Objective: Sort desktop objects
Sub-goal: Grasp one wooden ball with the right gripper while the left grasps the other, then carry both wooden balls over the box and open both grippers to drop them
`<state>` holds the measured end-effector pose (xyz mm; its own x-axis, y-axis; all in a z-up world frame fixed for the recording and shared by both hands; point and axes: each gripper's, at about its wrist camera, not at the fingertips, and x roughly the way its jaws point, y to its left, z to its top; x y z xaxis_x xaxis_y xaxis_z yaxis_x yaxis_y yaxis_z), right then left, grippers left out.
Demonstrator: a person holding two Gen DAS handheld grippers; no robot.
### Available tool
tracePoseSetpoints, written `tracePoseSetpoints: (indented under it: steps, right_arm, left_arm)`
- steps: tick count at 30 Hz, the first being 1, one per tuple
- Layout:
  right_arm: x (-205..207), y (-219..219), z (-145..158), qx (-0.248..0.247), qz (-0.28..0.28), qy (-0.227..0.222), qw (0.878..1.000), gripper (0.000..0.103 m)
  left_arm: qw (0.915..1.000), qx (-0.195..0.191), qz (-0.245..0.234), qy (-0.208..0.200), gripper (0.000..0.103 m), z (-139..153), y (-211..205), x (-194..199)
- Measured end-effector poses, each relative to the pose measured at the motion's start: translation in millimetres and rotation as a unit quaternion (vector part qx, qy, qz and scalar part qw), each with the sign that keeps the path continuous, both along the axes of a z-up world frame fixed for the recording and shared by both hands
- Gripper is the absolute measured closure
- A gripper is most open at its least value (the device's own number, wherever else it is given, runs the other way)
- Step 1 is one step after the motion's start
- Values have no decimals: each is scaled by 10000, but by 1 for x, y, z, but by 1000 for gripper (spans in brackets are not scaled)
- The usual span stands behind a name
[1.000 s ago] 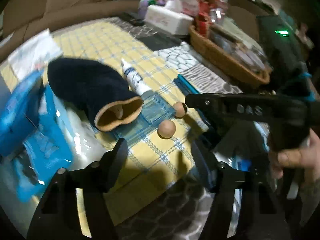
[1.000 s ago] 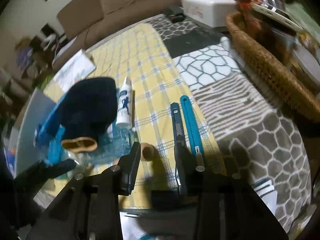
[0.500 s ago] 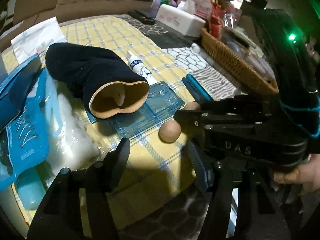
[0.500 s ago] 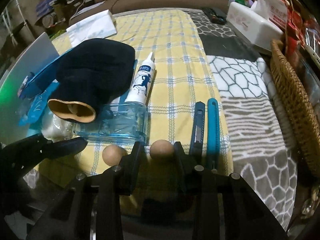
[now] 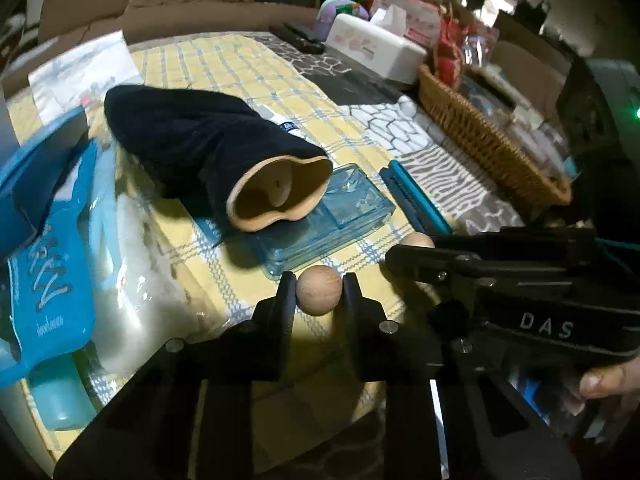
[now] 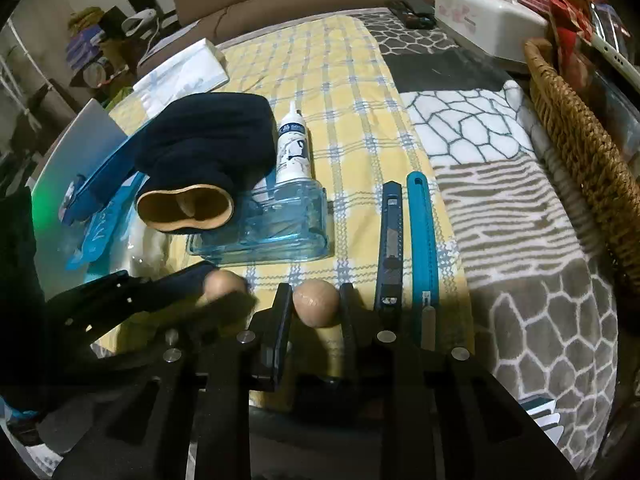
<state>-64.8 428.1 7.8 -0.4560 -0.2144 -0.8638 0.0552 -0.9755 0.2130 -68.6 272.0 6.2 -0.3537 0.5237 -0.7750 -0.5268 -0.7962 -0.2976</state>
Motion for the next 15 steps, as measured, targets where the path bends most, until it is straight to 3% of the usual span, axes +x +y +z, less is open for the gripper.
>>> tracePoseSetpoints:
  steps: [7, 15]
  right_arm:
    - [7, -4, 23, -142, -53, 283, 9995, 80]
    - [20, -58, 85, -150, 261, 938, 9951, 80]
  left_arm:
    - [9993, 320, -176, 4, 82, 18, -30, 14]
    - [9954, 802, -268, 454, 82, 101, -97, 32]
